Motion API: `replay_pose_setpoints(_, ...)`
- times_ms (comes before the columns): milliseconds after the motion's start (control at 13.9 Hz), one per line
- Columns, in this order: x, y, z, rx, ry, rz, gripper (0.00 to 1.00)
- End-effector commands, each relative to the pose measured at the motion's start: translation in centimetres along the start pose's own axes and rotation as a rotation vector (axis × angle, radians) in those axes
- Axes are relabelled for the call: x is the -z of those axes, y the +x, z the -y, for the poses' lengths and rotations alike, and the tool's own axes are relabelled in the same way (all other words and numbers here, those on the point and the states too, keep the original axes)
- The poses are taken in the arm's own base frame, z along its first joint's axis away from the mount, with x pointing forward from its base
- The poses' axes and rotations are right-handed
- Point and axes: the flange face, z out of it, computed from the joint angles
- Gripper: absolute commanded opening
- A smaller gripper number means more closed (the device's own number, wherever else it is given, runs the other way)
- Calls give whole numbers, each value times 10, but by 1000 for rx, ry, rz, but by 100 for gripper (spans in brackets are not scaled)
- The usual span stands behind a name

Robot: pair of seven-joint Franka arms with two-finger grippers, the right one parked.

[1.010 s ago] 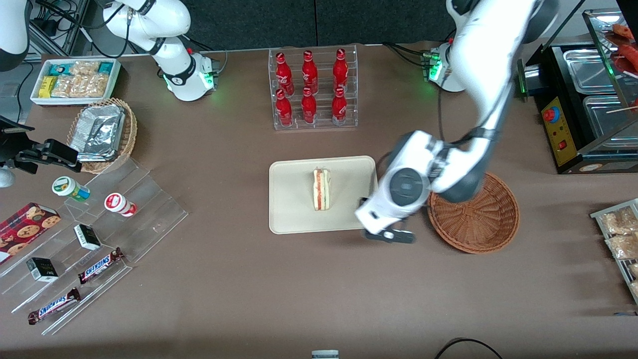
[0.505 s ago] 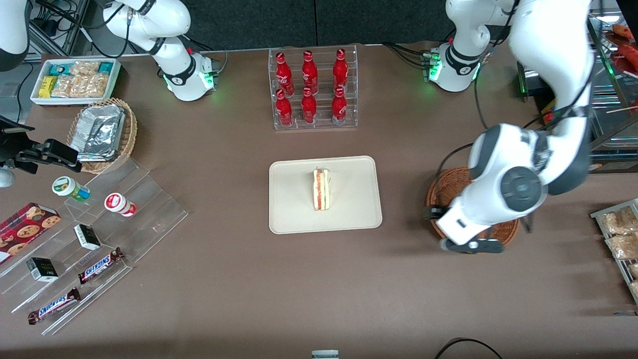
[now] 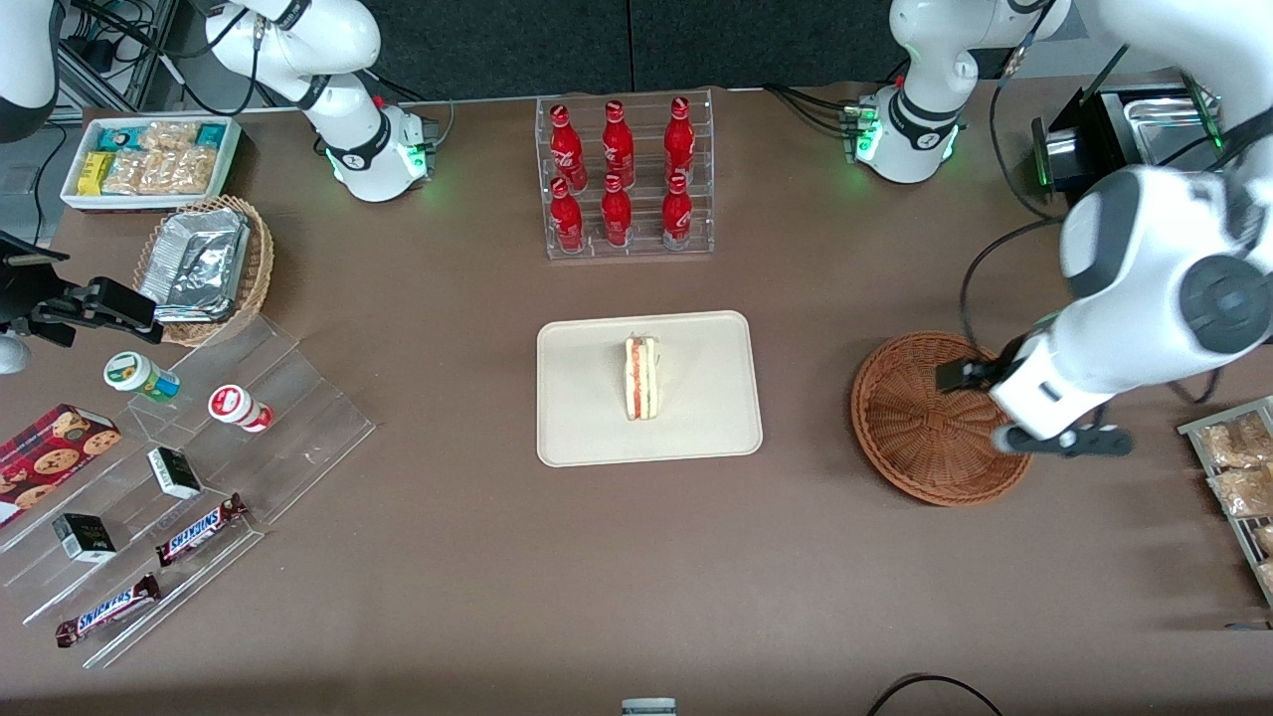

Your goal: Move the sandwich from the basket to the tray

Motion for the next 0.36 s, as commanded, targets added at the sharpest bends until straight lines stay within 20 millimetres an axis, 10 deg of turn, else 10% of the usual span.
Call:
replay_pose_setpoints(0, 49, -48, 18, 8, 0, -6, 100)
replay_pose_setpoints(289, 79, -70, 39, 35, 4, -14, 100)
